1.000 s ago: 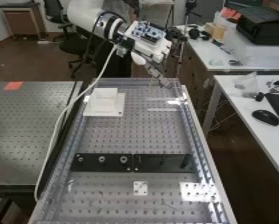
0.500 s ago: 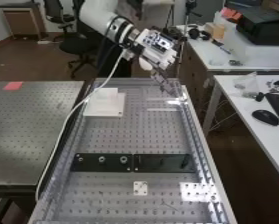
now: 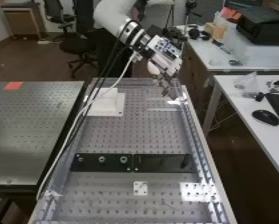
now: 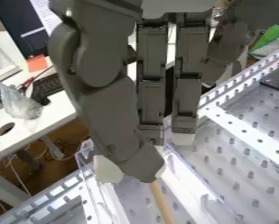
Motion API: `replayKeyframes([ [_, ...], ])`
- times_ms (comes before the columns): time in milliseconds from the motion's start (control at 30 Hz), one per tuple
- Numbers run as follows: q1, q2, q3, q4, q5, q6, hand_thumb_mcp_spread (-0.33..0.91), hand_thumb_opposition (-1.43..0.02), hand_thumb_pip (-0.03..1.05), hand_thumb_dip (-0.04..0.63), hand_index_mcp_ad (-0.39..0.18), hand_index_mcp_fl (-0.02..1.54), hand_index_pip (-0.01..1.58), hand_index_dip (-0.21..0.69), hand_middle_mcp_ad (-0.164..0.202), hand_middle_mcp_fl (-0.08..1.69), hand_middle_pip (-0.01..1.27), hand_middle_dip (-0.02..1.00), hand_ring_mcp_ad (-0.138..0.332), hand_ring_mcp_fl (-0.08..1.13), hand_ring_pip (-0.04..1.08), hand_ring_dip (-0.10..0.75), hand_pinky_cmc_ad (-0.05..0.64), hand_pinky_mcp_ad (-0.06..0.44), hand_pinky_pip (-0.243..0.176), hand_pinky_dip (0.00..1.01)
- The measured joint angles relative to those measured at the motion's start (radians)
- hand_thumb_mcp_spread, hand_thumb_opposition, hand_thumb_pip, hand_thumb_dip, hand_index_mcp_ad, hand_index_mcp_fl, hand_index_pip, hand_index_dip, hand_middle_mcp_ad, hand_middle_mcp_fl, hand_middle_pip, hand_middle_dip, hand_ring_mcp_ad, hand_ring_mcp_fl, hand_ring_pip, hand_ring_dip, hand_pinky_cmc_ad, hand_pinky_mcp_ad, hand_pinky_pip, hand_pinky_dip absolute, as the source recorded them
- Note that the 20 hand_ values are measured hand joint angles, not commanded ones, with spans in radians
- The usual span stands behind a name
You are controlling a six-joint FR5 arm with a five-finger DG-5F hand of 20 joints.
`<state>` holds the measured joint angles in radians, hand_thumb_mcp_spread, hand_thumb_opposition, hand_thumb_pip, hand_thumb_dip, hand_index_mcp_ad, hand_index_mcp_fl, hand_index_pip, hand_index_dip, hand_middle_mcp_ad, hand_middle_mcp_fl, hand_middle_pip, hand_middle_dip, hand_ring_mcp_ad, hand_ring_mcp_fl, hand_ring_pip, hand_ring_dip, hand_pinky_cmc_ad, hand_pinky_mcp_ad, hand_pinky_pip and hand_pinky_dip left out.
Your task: Grab the chopstick and place it in the clear container
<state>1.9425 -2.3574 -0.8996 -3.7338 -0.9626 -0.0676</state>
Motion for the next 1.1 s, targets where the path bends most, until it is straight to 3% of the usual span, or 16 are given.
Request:
replayKeyframes([
  [233,-0.005,-0.073,0.106,-0.14,-0.022,-0.02,0.81,-1.12,0.51,0.335,-0.117,1.54,0.1,0.527,0.061,1.3,0.28,0.6,0.117,0.97,0.08,0.379,0.506,0.213,0.08,0.19],
  [400,-0.011,-0.084,0.122,-0.162,-0.024,-0.038,0.82,-1.12,0.51,0.335,-0.106,1.54,0.09,0.536,0.059,1.3,0.28,0.6,0.11,0.97,0.07,0.379,0.506,0.216,0.08,0.19],
  [900,-0.019,-0.065,0.078,-0.051,-0.005,-0.047,0.84,-1.12,0.51,0.342,-0.089,1.53,0.09,0.538,0.059,1.3,0.28,0.6,0.11,0.96,0.07,0.379,0.506,0.216,0.08,0.19],
  [1100,-0.026,-0.076,0.073,-0.056,-0.019,-0.043,0.84,-1.12,0.5,0.342,-0.091,1.53,0.09,0.538,0.061,1.3,0.28,0.6,0.11,0.96,0.07,0.379,0.506,0.216,0.08,0.19],
])
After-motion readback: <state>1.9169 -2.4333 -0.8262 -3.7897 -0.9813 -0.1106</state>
